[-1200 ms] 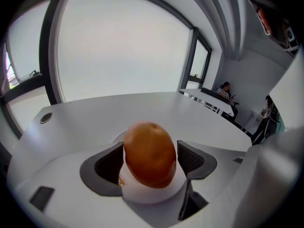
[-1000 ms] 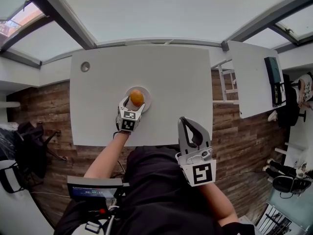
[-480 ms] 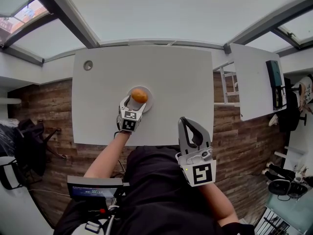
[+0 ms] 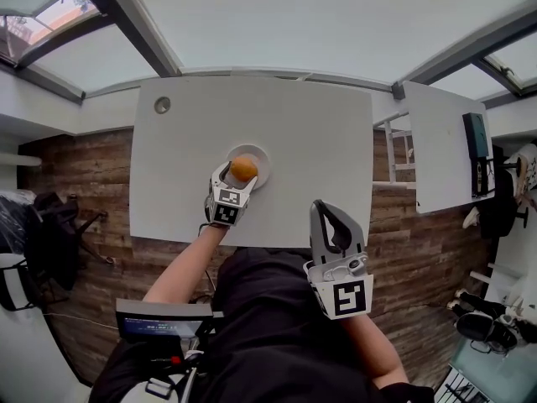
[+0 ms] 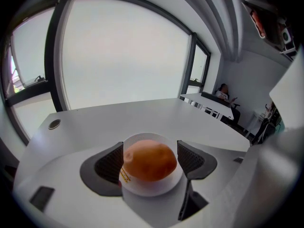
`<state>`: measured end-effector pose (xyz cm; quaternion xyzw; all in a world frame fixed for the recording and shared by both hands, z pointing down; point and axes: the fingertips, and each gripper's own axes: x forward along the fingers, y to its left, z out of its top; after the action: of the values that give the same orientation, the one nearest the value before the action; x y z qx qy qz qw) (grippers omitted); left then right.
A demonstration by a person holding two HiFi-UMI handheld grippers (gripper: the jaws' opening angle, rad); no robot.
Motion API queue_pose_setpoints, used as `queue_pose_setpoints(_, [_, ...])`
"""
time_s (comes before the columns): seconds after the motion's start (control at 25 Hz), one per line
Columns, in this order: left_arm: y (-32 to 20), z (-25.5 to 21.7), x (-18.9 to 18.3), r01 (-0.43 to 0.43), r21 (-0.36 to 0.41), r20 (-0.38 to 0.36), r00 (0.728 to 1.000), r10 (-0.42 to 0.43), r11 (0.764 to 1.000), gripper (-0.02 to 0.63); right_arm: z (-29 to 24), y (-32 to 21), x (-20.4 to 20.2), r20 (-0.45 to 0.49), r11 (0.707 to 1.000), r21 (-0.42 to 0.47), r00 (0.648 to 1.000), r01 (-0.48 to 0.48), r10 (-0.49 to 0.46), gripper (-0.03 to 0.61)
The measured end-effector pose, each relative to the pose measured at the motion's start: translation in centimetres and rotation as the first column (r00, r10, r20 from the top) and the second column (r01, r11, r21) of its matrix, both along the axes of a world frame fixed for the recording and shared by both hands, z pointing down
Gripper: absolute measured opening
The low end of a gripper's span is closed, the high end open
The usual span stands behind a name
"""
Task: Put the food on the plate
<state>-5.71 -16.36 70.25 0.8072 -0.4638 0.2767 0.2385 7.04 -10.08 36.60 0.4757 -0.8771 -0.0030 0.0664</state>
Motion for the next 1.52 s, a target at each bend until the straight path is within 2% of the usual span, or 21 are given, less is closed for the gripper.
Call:
queue_pose_setpoints(0.16, [0.4,0.3,-0.7,0.012,0.027,0.004,1.000,-0.012,1.000,0.337,0.0,0.4,-0.5,0.025,1.000,-0.017,1.000,0.000,0.001,0.005])
queue_pose_setpoints(0.72, [2.1,-2.4,-0.5,0.033,0.061,-0.026,0.999,-0.031,0.998,0.336,-1.0,1.8,-1.6,0.038,0.999,0.013,0.999,0.034,-0.034,0.005])
queue_pose_setpoints(0.84, [2.3,-3.5,-0.5,0.043,0.099,-0.028,0.999,-0.041,0.994,0.336,-1.1,2.0,-1.4,0.036,0.999,0.010,0.999,0.033,-0.034,0.005])
queue_pose_setpoints(1.0, [2.9,-6.0,-0.5,0.079,0.083,-0.049,0.996,-0.075,0.993,0.336,-1.0,2.4,-1.5,0.046,0.999,0.011,0.998,0.044,-0.045,0.005])
queue_pose_setpoints(1.16, [2.5,-7.9,-1.1,0.140,0.163,-0.059,0.989,-0.132,0.977,0.336,-1.0,2.2,-1.6,0.066,0.999,0.003,0.996,0.053,-0.054,0.005])
queue_pose_setpoints(1.36, [3.4,-10.3,-0.7,0.171,0.232,-0.083,0.984,-0.155,0.958,0.336,-0.9,2.7,-1.2,0.093,0.999,-0.005,0.994,0.054,-0.053,0.005])
queue_pose_setpoints(1.52, [3.8,-12.0,-0.3,0.183,0.230,-0.092,0.982,-0.166,0.956,0.336,-1.0,2.5,-1.2,0.106,0.999,0.003,0.993,0.049,-0.049,0.005])
